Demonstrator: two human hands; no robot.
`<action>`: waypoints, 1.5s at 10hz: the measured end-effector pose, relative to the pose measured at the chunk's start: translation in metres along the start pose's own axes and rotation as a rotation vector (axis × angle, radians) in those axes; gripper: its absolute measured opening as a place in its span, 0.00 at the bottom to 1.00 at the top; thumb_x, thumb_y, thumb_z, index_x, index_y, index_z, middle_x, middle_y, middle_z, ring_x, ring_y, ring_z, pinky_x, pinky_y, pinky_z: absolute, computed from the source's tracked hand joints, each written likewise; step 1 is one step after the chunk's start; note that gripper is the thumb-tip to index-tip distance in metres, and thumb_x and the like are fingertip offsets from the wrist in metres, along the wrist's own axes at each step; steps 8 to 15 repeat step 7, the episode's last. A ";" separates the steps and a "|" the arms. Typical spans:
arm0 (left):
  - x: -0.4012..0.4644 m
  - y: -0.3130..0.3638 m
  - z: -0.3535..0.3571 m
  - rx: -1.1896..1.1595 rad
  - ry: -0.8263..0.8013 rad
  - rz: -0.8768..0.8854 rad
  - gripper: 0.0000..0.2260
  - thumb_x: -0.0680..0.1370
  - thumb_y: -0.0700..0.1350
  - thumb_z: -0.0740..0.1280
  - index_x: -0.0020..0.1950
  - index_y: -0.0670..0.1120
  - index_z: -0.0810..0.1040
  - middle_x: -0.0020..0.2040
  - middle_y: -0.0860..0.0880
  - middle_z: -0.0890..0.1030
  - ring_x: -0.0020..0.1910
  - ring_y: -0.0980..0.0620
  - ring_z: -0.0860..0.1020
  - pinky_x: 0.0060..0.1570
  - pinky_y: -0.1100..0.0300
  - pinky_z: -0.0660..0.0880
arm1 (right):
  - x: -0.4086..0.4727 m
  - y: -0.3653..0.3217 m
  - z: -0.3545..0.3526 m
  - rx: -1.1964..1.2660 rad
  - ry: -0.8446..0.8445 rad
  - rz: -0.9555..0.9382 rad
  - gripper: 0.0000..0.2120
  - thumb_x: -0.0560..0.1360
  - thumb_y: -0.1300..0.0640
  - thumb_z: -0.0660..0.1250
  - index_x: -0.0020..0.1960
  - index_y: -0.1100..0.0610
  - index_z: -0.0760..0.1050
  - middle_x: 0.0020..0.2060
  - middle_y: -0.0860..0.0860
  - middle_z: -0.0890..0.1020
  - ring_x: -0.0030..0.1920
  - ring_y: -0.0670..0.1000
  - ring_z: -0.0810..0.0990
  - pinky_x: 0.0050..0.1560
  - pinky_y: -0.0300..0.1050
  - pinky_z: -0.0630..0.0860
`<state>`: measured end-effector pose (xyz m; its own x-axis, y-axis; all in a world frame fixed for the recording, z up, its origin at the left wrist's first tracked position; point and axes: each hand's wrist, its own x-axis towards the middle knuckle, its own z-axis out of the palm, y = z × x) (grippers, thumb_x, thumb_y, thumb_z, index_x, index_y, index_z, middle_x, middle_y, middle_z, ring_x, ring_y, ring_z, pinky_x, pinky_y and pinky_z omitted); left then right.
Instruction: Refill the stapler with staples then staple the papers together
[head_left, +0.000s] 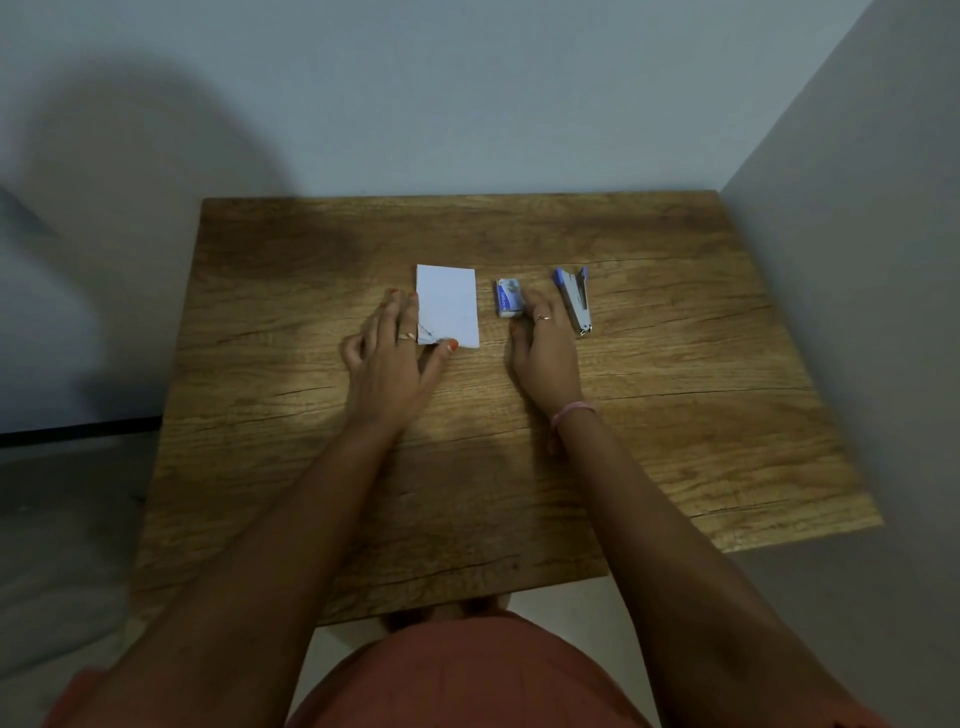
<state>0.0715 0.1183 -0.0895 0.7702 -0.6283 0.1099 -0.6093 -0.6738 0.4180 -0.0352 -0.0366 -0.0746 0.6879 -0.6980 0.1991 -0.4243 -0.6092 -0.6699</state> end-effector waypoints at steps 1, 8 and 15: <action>-0.003 0.002 -0.002 -0.018 0.018 0.002 0.31 0.79 0.62 0.56 0.76 0.47 0.56 0.78 0.46 0.55 0.76 0.48 0.55 0.68 0.44 0.54 | -0.006 0.001 -0.002 -0.029 0.008 -0.020 0.19 0.78 0.61 0.60 0.69 0.59 0.68 0.68 0.54 0.69 0.67 0.53 0.69 0.66 0.47 0.68; -0.004 0.040 -0.044 -0.086 0.197 0.173 0.27 0.80 0.53 0.61 0.75 0.42 0.60 0.77 0.43 0.59 0.76 0.43 0.56 0.72 0.43 0.52 | 0.001 -0.038 -0.054 -0.128 0.028 -0.164 0.21 0.77 0.58 0.64 0.69 0.60 0.69 0.68 0.55 0.71 0.66 0.55 0.71 0.66 0.52 0.69; -0.004 0.040 -0.044 -0.086 0.197 0.173 0.27 0.80 0.53 0.61 0.75 0.42 0.60 0.77 0.43 0.59 0.76 0.43 0.56 0.72 0.43 0.52 | 0.001 -0.038 -0.054 -0.128 0.028 -0.164 0.21 0.77 0.58 0.64 0.69 0.60 0.69 0.68 0.55 0.71 0.66 0.55 0.71 0.66 0.52 0.69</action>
